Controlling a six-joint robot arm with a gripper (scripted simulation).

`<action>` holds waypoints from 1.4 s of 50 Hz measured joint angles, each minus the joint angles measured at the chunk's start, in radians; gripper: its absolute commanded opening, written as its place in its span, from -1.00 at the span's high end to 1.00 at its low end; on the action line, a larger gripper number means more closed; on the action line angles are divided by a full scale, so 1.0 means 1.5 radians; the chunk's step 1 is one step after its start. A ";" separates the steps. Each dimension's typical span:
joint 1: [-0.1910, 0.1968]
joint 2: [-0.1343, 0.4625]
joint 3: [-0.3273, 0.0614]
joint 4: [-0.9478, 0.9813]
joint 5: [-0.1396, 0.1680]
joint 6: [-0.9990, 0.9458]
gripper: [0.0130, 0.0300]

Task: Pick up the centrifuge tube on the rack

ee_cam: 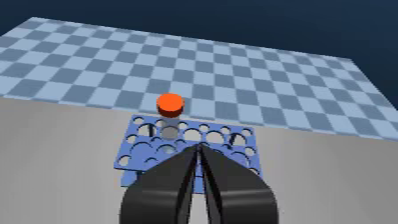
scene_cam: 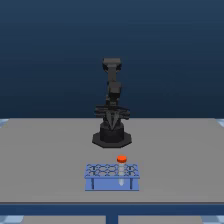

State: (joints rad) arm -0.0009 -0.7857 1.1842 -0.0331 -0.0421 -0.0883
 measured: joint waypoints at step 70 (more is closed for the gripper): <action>0.015 0.039 -0.016 0.203 -0.015 -0.180 -1.00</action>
State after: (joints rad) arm 0.0217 -0.7267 1.1606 0.2721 -0.0644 -0.3590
